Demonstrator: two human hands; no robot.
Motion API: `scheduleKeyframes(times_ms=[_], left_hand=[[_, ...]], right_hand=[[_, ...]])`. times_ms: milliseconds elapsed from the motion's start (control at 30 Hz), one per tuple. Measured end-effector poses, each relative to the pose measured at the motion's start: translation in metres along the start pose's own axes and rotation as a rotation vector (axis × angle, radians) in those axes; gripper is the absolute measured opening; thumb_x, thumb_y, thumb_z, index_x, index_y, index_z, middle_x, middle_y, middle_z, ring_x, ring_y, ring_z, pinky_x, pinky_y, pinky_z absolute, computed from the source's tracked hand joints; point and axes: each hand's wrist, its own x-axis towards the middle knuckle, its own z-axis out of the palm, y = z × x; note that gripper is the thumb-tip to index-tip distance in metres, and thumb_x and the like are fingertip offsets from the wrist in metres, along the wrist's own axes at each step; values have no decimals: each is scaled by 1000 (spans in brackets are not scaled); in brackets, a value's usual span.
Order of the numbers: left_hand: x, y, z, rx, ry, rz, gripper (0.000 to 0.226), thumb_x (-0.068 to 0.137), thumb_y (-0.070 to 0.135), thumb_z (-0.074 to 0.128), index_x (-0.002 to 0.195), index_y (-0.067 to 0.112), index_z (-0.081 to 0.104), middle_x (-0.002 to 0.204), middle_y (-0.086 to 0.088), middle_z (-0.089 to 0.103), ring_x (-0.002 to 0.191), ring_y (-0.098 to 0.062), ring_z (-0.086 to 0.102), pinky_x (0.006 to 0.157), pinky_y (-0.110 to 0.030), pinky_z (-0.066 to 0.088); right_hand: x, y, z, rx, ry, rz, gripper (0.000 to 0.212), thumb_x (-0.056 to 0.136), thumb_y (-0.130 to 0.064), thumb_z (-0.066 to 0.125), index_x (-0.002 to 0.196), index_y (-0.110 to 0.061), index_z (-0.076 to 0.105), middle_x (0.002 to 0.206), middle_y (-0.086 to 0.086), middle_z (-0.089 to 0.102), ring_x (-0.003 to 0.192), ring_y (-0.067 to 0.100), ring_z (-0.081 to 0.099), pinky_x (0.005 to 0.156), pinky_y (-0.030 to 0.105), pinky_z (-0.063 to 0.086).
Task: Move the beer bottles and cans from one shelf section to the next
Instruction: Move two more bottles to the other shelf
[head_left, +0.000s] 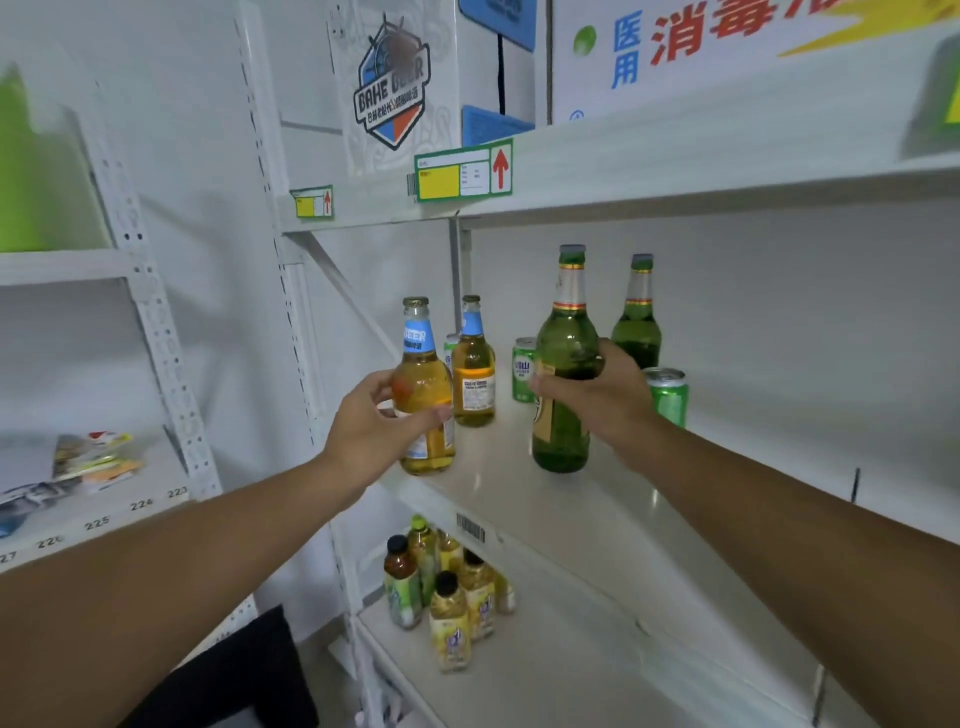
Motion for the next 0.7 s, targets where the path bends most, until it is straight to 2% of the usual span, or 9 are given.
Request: scheduleKeyframes(times_ms=[133, 267, 400, 533, 700], left_hand=[[-34, 12, 4, -46, -12, 1, 66, 77, 37, 97, 134, 28, 66, 125, 14, 73, 104, -11, 73, 78, -23, 58], [-59, 32, 8, -59, -90, 22, 58, 77, 34, 97, 127, 30, 67, 119, 16, 75, 98, -4, 74, 67, -13, 57], [-81, 48, 12, -115, -152, 42, 59, 74, 33, 100, 125, 28, 71, 115, 14, 80, 100, -8, 79, 86, -30, 64], [-106, 62, 15, -144, -218, 81, 52, 75, 31, 99, 119, 33, 71, 110, 18, 81, 99, -5, 79, 96, -37, 63], [-143, 67, 22, -96, -311, 143, 70, 68, 45, 99, 131, 35, 69, 117, 20, 79, 107, -7, 76, 102, -42, 61]], right_hand=[[-35, -5, -19, 64, -3, 10, 50, 70, -30, 97, 112, -29, 71, 107, -6, 77, 104, 15, 73, 92, 42, 62], [-74, -10, -40, 22, 6, 20, 53, 69, -34, 98, 114, -30, 72, 107, -8, 78, 103, 13, 73, 94, 44, 63], [-113, -25, -65, -31, 14, -6, 49, 71, -33, 98, 111, -32, 70, 107, -8, 77, 102, 12, 72, 92, 38, 62], [-155, -45, -86, -58, 91, 26, 50, 70, -35, 96, 113, -31, 70, 106, -9, 77, 102, 13, 73, 89, 38, 62], [-212, -58, -105, -83, 230, 61, 53, 68, -31, 96, 114, -28, 69, 106, -7, 77, 102, 14, 73, 86, 36, 63]])
